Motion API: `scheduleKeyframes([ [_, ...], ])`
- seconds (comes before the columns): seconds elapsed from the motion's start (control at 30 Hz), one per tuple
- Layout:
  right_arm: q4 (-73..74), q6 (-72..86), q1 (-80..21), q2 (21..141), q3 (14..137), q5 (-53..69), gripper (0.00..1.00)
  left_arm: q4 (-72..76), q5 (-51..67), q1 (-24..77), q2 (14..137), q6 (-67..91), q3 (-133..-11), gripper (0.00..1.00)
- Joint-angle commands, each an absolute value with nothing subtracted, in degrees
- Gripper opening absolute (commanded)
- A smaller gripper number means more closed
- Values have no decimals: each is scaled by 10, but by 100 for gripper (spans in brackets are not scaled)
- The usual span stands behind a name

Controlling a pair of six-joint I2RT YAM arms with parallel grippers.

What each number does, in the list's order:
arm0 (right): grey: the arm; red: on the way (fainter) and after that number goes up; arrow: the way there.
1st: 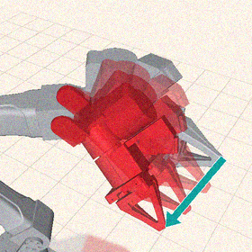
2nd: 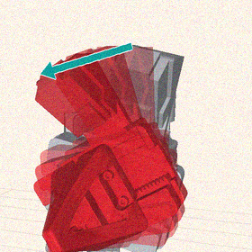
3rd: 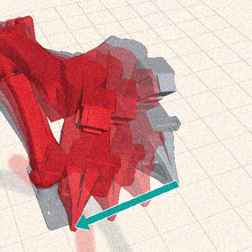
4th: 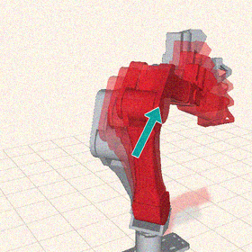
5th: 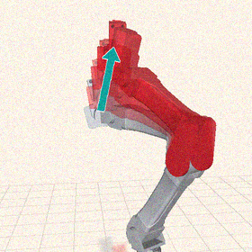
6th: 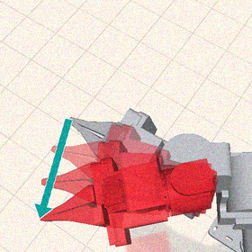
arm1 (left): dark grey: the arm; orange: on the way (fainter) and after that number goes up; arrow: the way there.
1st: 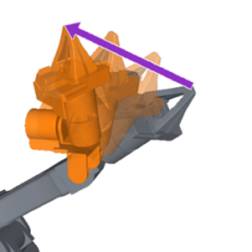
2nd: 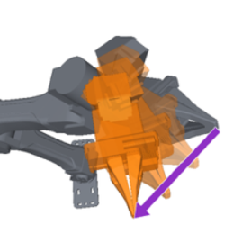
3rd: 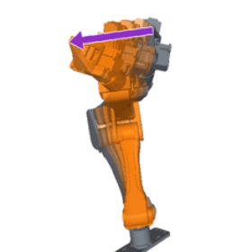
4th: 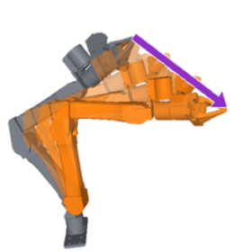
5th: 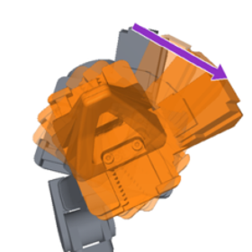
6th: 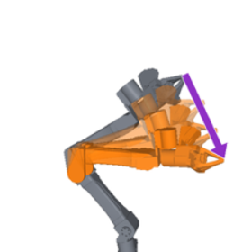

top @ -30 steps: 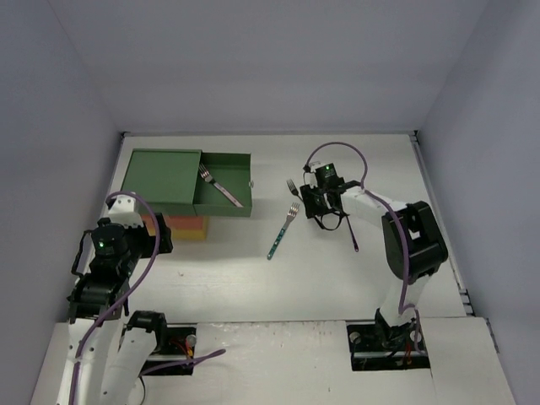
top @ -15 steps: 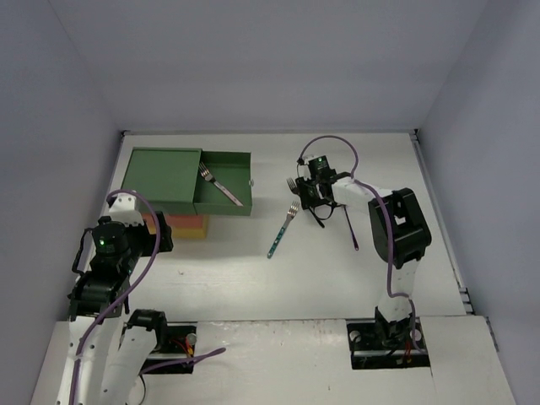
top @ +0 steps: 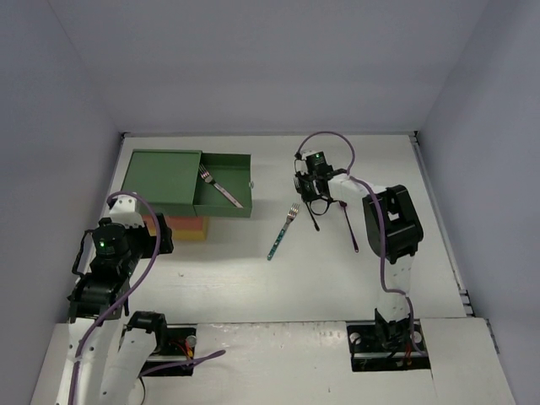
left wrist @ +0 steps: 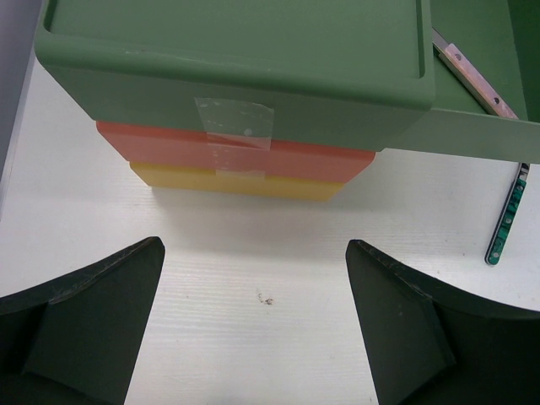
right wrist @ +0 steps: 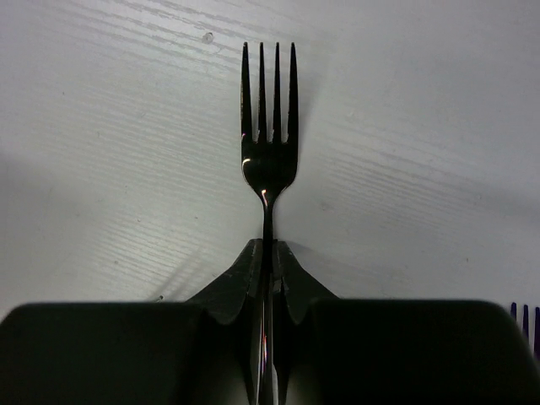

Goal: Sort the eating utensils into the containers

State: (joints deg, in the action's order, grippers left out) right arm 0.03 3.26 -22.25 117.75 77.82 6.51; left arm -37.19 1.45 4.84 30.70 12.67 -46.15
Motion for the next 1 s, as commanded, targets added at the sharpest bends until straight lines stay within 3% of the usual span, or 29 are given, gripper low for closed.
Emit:
scheduleKeyframes([
  [0.0, 32, 26, -219, 1169, 768, 59, 0, -337, 18, 51, 318, 132, -466, 87],
  [0.27, 48, 6, -232, 1030, 768, 41, 0, -337, 18, 51, 316, 132, -466, 87],
  [0.5, 51, -14, -314, 926, 860, 32, 0, -337, 18, 51, 313, 132, -466, 87],
  [0.97, 15, -1, -457, 1081, 1182, 99, 0, -338, 15, 52, 308, 132, -464, 87],
])
